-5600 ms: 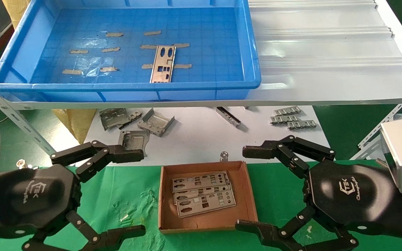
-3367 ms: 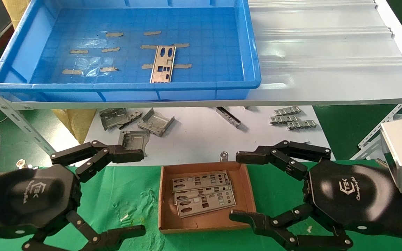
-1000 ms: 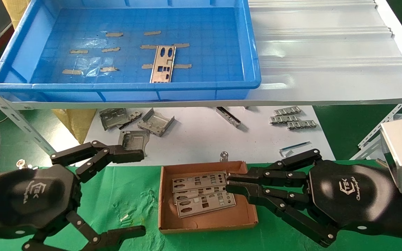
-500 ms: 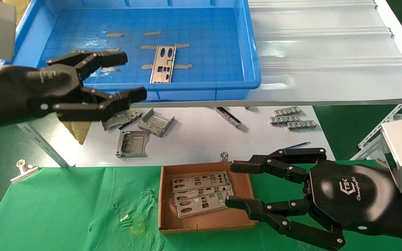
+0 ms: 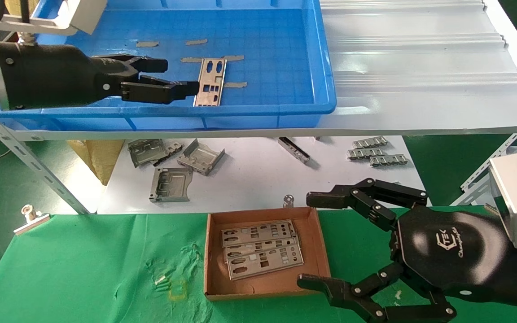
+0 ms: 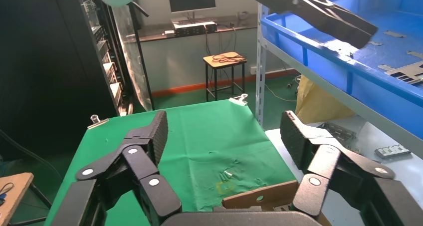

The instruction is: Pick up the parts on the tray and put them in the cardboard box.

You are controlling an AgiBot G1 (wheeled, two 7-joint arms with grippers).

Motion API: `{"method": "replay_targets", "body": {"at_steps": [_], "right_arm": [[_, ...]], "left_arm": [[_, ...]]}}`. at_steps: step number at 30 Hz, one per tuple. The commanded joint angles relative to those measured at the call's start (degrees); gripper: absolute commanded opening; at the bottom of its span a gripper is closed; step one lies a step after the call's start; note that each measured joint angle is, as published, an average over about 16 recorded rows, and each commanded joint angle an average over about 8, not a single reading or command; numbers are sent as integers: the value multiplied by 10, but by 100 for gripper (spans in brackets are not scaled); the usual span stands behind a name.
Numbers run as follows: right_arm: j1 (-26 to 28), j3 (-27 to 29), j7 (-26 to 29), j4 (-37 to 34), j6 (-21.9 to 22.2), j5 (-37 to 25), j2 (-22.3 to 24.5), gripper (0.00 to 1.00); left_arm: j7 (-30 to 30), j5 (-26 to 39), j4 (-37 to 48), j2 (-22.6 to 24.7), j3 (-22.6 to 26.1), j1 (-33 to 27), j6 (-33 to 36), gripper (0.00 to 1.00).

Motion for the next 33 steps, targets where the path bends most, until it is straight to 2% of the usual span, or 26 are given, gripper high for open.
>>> {"method": "replay_targets", "body": {"at_steps": [1,21,22,29,30,33], "right_arm": [[0,0,0,0,0,0,0,100],[0,0,0,0,0,0,0,100],[0,0,0,0,0,0,0,100],[0,0,0,0,0,0,0,100],[0,0,0,0,0,0,0,100],[0,0,0,0,0,0,0,100]], "left_arm": [[-11,15,21,14,8,-14,-7,100],[-30,88,161,119,55,-83,-39,99],[-30,89,165,122,56,-84,-40,91],[-26,103,191,141,63,-95,-58,5],[-25,105,195,144,64,-97,-61,0],[-23,111,204,149,67,-100,-67,0]]}}
